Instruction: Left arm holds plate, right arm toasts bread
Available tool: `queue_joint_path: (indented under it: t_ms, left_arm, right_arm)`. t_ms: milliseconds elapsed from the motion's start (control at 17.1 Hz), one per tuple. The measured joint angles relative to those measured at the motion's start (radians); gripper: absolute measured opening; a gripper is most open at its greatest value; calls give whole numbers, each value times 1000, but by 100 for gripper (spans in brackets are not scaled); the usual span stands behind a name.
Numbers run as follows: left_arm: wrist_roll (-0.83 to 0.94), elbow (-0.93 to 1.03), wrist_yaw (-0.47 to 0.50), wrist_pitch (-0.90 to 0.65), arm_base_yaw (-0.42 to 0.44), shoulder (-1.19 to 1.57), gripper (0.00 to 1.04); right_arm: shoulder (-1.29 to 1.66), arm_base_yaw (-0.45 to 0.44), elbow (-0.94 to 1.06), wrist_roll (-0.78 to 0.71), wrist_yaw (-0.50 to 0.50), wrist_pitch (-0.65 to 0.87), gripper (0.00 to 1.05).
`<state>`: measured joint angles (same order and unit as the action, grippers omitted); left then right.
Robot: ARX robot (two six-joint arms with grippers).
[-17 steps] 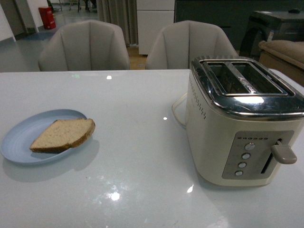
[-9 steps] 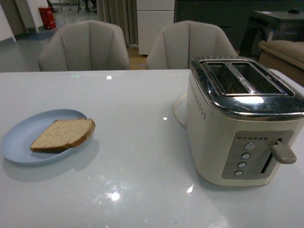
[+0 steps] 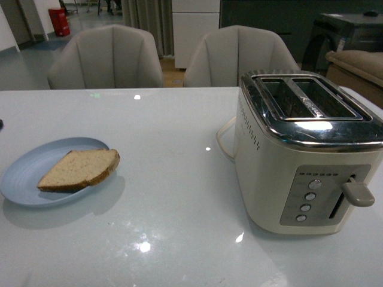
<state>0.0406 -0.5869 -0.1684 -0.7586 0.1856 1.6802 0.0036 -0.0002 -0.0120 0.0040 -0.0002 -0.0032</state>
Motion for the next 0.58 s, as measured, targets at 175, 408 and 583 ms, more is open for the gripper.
queue_joint_path:
  t_ms: [175, 408, 583]
  left_arm:
    - [53, -219, -28, 80, 8, 262, 98]
    - [124, -438, -42, 132, 21, 502, 98]
    - [92, -532, -59, 122, 80, 604, 98]
  right_arm:
    - [0, 0, 0, 0, 0, 0, 98]
    - [0, 0, 0, 0, 0, 0, 98]
    - [0, 0, 0, 0, 0, 0, 98]
